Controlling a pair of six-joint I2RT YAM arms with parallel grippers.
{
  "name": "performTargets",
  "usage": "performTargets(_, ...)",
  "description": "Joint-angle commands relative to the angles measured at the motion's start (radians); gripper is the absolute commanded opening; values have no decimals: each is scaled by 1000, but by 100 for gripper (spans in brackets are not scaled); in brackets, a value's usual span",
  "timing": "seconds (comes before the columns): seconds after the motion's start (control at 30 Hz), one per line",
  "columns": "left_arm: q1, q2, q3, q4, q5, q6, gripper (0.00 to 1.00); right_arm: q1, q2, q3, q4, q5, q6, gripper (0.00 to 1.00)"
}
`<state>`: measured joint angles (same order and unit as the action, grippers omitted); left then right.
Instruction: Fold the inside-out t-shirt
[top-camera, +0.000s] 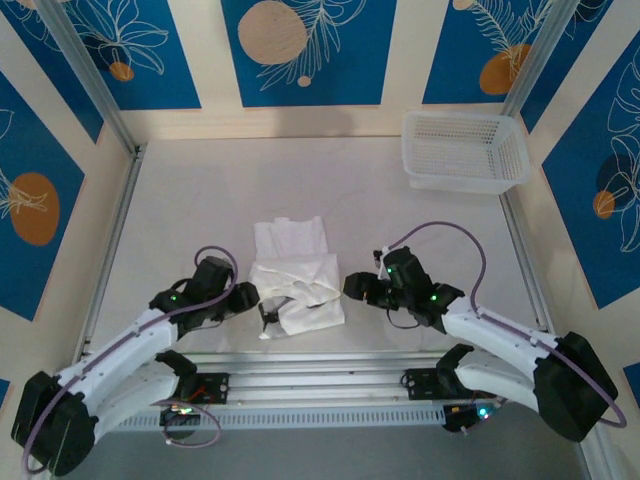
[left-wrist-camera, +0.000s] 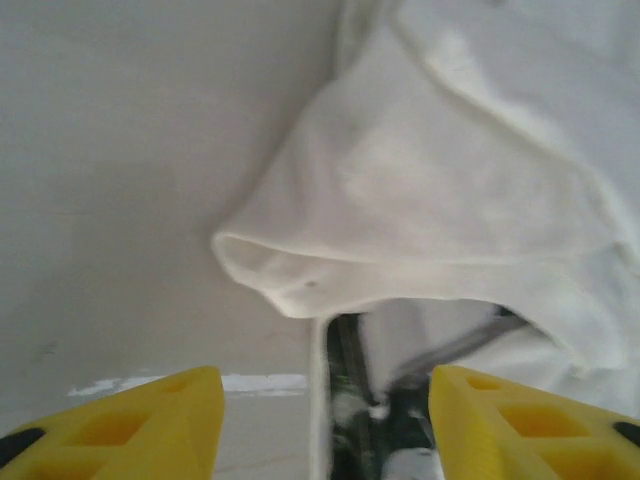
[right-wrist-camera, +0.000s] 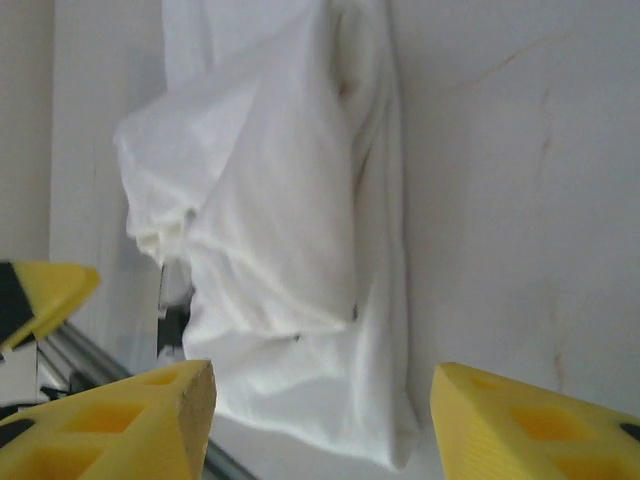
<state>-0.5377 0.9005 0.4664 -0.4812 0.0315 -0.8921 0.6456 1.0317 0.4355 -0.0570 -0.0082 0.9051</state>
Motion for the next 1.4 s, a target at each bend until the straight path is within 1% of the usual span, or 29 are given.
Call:
performTargets(0.0, 20, 32, 0, 14, -73, -5, 64, -30, 92, 32, 80, -69, -22, 60)
performTargets(0.03, 26, 42, 1, 30, -79, -1, 69, -30, 134, 45, 102, -83, -23, 60)
performTargets(0.07, 31, 50, 4, 41, -81, 3, 70, -29, 168, 55, 124, -100, -20, 60)
performTargets(0.1, 38, 61, 7, 55, -81, 11, 71, -25, 204, 66, 153, -125, -14, 60)
performTargets(0.2, 55, 101, 6, 101, -51, 19, 71, -4, 290, 94, 221, -165, 13, 54)
performTargets(0.3, 59, 162, -9, 162, -8, -1, 69, 18, 347, 122, 260, -193, 35, 41)
performTargets(0.43, 62, 245, -28, 235, 37, -28, 63, 41, 376, 144, 260, -187, 45, 21)
performTargets(0.53, 62, 264, -22, 254, 47, -33, 59, 43, 372, 141, 248, -184, 51, 14)
performTargets(0.73, 63, 253, -11, 241, 11, -29, 50, 43, 353, 131, 213, -162, 43, 11)
performTargets(0.8, 64, 253, -14, 257, 16, -34, 46, 45, 348, 128, 206, -162, 41, 11)
performTargets(0.83, 64, 253, -14, 267, 27, -39, 42, 45, 344, 127, 204, -158, 43, 11)
performTargets(0.9, 65, 249, -11, 283, 54, -47, 31, 44, 342, 127, 197, -156, 41, 11)
performTargets(0.93, 65, 247, -11, 287, 62, -50, 28, 45, 341, 129, 192, -156, 39, 11)
performTargets(1.0, 66, 243, -8, 274, 49, -50, 26, 45, 337, 128, 190, -150, 39, 11)
performTargets(1.17, 65, 244, -24, 275, 44, -59, 27, 45, 337, 124, 192, -144, 45, 11)
performTargets(1.23, 65, 239, -29, 283, 53, -65, 18, 45, 333, 120, 191, -136, 54, 10)
performTargets(1.27, 65, 235, -28, 283, 61, -68, 8, 43, 331, 120, 186, -128, 62, 9)
performTargets(1.3, 67, 225, -23, 282, 73, -74, 0, 39, 328, 123, 176, -122, 71, 5)
performTargets(1.37, 67, 197, 11, 274, 91, -80, 0, 25, 322, 145, 153, -124, 76, 3)
